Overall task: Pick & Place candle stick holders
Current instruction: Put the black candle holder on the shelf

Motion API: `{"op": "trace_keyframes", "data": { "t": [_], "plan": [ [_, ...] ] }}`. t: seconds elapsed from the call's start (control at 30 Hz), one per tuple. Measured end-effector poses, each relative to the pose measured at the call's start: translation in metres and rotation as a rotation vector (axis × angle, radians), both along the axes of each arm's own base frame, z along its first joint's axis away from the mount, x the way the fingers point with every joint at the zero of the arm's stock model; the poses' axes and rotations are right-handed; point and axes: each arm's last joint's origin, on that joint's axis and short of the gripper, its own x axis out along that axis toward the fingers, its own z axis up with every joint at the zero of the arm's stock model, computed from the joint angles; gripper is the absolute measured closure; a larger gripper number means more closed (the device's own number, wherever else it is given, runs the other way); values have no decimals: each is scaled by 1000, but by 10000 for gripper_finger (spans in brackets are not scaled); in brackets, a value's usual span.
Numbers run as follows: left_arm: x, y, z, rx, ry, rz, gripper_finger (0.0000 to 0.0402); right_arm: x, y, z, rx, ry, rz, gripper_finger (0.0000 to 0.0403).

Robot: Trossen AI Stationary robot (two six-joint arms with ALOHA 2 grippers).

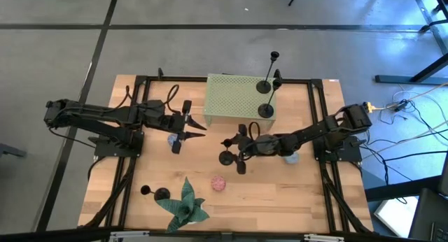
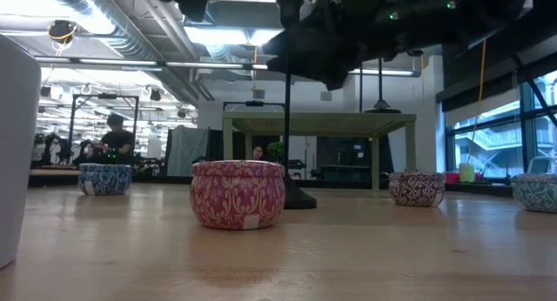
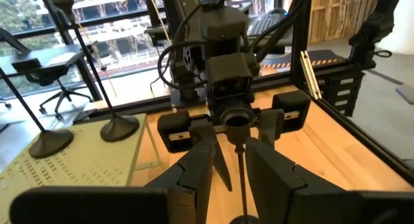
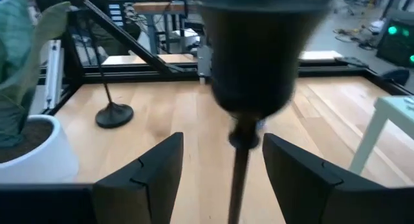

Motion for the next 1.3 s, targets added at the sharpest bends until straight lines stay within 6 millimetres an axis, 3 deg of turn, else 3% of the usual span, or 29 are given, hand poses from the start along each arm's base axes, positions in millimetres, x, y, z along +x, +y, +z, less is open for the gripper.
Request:
{"op": "trace_keyframes", "data": {
  "t": [0.2, 0.53, 0.8, 1.0, 1.3],
  "plan": [
    [0, 0, 0, 0, 4, 0, 313, 0, -1, 0, 8, -1, -18, 236],
    [0, 0, 0, 0, 4, 0, 313, 0, -1, 1, 32, -4, -26, 388],
    [0, 0, 0, 0, 3, 0, 313, 0, 0, 12, 58, -39, -25, 383],
    [0, 0, 0, -1, 3, 0, 313, 1, 4, 42, 75, -135, -124, 383],
    [0, 0, 1, -3, -12, 0, 313, -7, 20, 91, -24, -70, -352, 391]
  ]
}}
